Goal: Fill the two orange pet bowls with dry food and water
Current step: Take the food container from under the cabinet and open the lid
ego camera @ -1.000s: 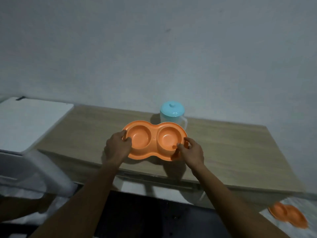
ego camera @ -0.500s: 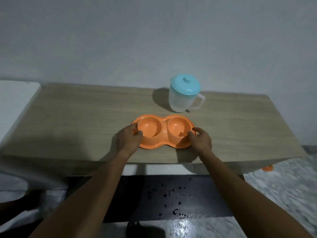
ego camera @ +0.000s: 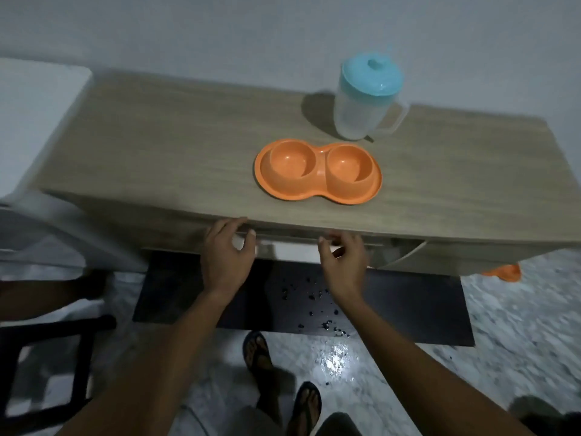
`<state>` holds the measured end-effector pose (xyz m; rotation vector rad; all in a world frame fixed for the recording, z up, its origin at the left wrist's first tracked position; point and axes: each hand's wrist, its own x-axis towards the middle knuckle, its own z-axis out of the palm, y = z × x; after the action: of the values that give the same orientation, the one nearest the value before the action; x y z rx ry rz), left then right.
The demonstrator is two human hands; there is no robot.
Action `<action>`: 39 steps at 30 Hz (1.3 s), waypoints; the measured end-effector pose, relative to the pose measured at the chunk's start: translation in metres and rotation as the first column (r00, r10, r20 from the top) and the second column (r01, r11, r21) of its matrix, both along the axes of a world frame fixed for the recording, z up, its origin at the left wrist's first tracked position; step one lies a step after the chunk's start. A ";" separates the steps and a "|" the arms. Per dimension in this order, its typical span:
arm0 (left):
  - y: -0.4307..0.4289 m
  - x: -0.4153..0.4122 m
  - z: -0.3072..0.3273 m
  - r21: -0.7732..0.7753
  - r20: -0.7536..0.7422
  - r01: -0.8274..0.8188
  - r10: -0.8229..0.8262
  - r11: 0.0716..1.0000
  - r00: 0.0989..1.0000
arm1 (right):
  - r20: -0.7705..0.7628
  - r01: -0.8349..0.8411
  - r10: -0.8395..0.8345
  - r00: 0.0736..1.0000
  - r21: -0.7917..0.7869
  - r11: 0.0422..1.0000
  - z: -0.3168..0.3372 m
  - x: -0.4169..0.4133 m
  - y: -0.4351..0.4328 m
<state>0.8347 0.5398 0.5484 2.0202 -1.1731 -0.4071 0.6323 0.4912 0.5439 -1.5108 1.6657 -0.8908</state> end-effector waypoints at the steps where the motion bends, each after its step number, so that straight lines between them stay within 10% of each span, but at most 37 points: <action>1: 0.008 -0.002 -0.007 0.018 0.018 0.005 -0.006 1.000 1.000 | 0.004 -0.029 0.029 1.000 0.042 0.999 -0.009 0.001 0.008; 14: -0.033 0.006 -0.141 0.168 -0.488 -0.116 0.185 0.979 0.853 | 0.052 -0.015 0.004 0.999 0.216 0.976 -0.165 0.062 -0.052; 22: -0.074 0.022 -0.171 0.299 -0.402 -0.116 0.236 0.947 0.885 | 0.047 -0.048 0.038 0.998 0.255 0.966 -0.198 0.088 -0.102; 39: 0.030 0.000 -0.088 0.150 -0.538 -0.123 0.185 0.981 0.823 | 0.358 -0.017 -0.154 0.921 0.432 0.902 -0.083 0.048 0.008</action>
<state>0.8346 0.5697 0.4608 1.8820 -0.6323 -0.9170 0.6800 0.4993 0.4608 -0.9125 1.5025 -0.7369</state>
